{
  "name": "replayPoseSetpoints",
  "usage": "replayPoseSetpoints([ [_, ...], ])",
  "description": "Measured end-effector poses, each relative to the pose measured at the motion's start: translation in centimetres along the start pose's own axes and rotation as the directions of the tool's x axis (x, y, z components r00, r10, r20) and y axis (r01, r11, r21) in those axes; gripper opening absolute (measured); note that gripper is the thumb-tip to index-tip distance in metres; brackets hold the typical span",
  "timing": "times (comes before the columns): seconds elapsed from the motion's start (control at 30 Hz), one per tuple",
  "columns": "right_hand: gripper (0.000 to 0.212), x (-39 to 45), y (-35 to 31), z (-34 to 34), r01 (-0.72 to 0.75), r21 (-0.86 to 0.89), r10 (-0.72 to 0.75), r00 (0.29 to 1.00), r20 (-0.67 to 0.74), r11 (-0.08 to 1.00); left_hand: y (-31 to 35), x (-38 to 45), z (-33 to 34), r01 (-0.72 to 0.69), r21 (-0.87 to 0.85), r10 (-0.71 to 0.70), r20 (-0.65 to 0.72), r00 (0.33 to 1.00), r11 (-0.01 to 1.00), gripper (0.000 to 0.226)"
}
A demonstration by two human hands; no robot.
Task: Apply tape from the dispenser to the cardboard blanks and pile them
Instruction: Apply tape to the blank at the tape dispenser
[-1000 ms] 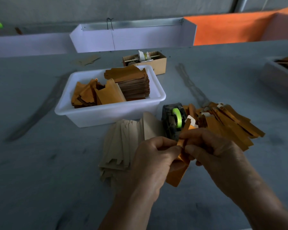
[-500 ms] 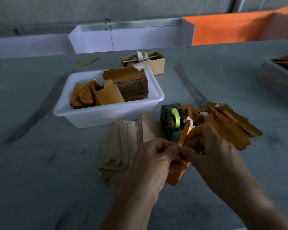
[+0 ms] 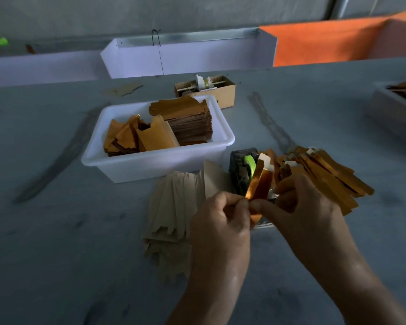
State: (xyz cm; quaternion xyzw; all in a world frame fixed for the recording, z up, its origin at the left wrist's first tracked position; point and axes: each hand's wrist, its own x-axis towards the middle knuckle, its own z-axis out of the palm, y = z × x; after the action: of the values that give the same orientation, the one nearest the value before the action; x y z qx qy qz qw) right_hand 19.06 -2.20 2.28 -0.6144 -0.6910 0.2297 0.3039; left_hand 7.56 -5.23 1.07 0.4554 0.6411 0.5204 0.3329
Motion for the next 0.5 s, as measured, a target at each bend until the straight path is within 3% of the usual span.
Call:
replayPoseSetpoints([
  [0.13,0.042,-0.5,0.6,1.1,-0.191,0.438,0.116,0.974,0.193,0.879,-0.4,0.0,-0.1,0.046,-0.016,-0.046,0.029,0.999,0.999,0.015],
  [0.23,0.016,-0.6,1.0,1.6,-0.215,0.539,0.131,0.973,0.190,0.814,-0.7,0.2,-0.3,0.139,-0.122,-0.130,0.076,0.989,0.983,0.007],
  [0.3,0.012,-0.6,1.4,1.7,-0.243,0.579,0.136,0.965,0.222,0.778,-0.8,0.4,-0.5,0.204,-0.132,-0.184,0.145,0.972,0.970,0.009],
  [0.37,0.017,-0.4,1.7,1.6,-0.260,0.589,0.141,0.960,0.241,0.765,-1.1,0.6,-0.8,0.177,-0.041,-0.168,0.172,0.971,0.983,0.007],
  [0.43,0.019,0.1,2.1,1.0,-0.250,0.566,0.157,0.965,0.208,0.785,-1.6,1.1,-1.2,0.061,0.165,-0.077,0.090,0.993,0.984,0.011],
  [0.5,0.017,1.1,2.7,-0.2,-0.204,0.514,0.172,0.979,0.110,0.833,-2.1,1.9,-1.5,-0.048,0.522,0.054,0.004,0.999,0.852,0.015],
])
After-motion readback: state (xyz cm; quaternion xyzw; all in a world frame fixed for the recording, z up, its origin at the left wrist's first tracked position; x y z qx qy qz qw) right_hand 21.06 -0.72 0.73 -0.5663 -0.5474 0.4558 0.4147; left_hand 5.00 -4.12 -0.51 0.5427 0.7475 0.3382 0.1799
